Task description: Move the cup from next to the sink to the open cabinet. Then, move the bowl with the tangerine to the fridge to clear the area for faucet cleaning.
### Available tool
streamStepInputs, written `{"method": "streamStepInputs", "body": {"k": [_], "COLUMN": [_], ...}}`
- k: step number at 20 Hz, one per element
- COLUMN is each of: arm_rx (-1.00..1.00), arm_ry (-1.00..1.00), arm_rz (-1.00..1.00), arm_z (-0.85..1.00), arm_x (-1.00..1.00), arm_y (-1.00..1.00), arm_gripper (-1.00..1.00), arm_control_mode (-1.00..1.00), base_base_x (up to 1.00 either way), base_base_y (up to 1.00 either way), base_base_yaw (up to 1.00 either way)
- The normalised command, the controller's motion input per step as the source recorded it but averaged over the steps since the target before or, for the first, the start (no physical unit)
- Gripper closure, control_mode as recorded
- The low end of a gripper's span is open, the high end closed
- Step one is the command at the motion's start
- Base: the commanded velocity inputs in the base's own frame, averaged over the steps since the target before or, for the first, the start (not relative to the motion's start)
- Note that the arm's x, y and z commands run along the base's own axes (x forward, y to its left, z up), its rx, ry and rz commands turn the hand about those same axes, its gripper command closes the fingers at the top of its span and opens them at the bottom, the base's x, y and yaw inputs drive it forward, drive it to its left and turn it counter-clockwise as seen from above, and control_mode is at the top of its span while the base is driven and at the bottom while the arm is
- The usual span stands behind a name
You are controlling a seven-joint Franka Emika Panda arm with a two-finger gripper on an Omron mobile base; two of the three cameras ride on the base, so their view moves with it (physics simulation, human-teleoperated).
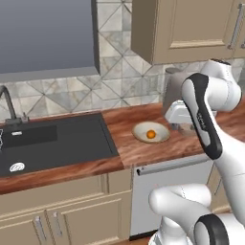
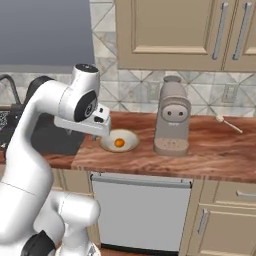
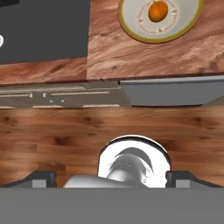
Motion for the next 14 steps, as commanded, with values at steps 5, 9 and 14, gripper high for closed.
{"method": "streamStepInputs", "body": {"k": [5,9,14], "arm_rx": [0.00,0.00,0.01], "arm_ry": [0.00,0.00,0.01], "arm_rz": [0.00,0.00,-0.09], "arm_z": [0.00,0.00,-0.15], "arm_x": [0.00,0.00,0.14], "arm_y": [0.00,0.00,-0.18], "arm_gripper": [-1.00,-1.00,-1.00], "arm_control_mode": [1.00,1.00,-1.00], "base_base_x": [0.70,0.90,0.51], "base_base_y": [-0.34,-0.09,-0.10], "base_base_yaw": [-0.07,-0.13,-0.09]}}
